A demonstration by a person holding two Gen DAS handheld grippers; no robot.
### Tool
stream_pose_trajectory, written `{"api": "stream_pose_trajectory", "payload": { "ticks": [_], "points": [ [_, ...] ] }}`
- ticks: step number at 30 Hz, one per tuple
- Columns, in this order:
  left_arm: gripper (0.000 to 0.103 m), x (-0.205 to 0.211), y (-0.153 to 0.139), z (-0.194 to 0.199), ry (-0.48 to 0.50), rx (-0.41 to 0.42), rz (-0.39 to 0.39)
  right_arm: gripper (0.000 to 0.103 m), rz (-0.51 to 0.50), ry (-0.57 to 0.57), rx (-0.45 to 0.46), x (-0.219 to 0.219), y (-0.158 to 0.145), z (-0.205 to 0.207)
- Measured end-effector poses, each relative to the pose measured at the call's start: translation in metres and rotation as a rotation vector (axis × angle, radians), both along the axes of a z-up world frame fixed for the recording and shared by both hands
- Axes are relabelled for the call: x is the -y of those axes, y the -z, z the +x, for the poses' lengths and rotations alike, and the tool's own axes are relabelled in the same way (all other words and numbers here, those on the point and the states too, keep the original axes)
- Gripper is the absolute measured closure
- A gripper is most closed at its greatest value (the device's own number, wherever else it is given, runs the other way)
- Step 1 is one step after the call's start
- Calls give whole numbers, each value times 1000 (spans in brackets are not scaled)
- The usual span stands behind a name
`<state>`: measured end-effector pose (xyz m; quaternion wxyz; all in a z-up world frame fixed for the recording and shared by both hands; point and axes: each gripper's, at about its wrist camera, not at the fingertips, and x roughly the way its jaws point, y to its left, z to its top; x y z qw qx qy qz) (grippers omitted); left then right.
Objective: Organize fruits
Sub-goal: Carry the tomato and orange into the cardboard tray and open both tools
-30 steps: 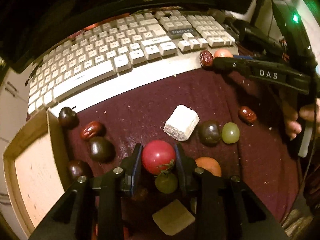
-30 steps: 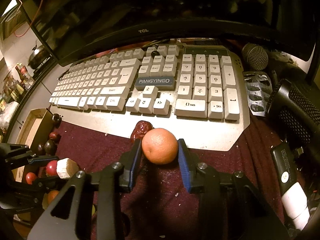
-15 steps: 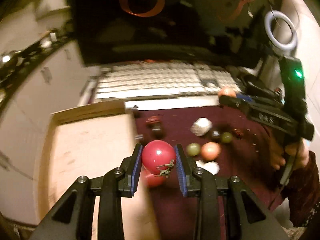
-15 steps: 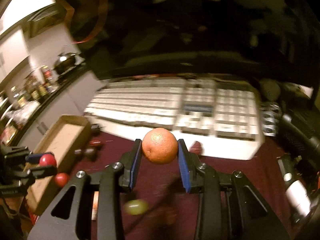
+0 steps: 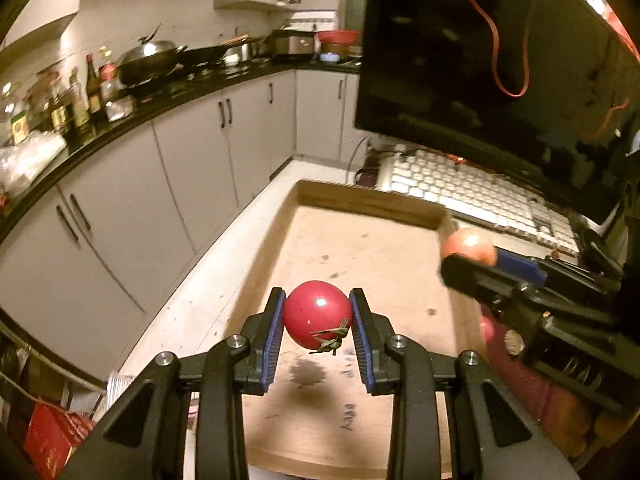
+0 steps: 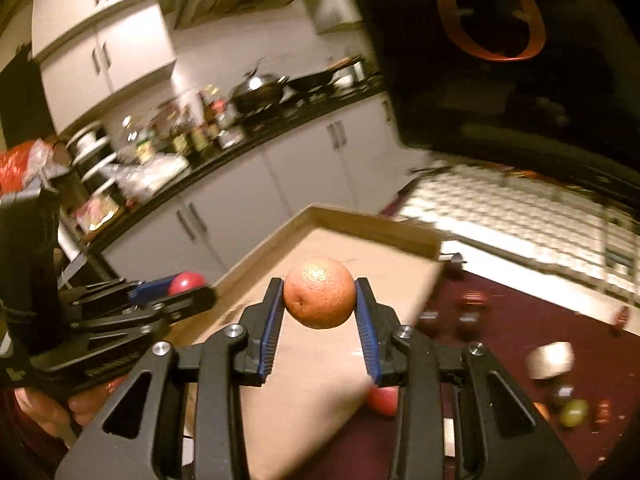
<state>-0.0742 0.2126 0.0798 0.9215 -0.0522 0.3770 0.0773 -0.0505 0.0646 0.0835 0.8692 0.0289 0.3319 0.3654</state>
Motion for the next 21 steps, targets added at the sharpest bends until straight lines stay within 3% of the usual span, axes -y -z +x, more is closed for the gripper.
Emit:
{"api": "stream_pose_trajectory", "payload": {
  "ticks": [6, 15, 21],
  "points": [
    [71, -19, 22, 3, -66, -60, 38, 66, -93, -10, -60, -47, 17, 11],
    [71, -22, 60, 19, -118, -159, 85, 66, -234, 75, -210, -51, 63, 47],
    [69, -16, 67, 23, -139, -199, 128, 65, -290, 77, -240, -56, 70, 49]
  ]
}}
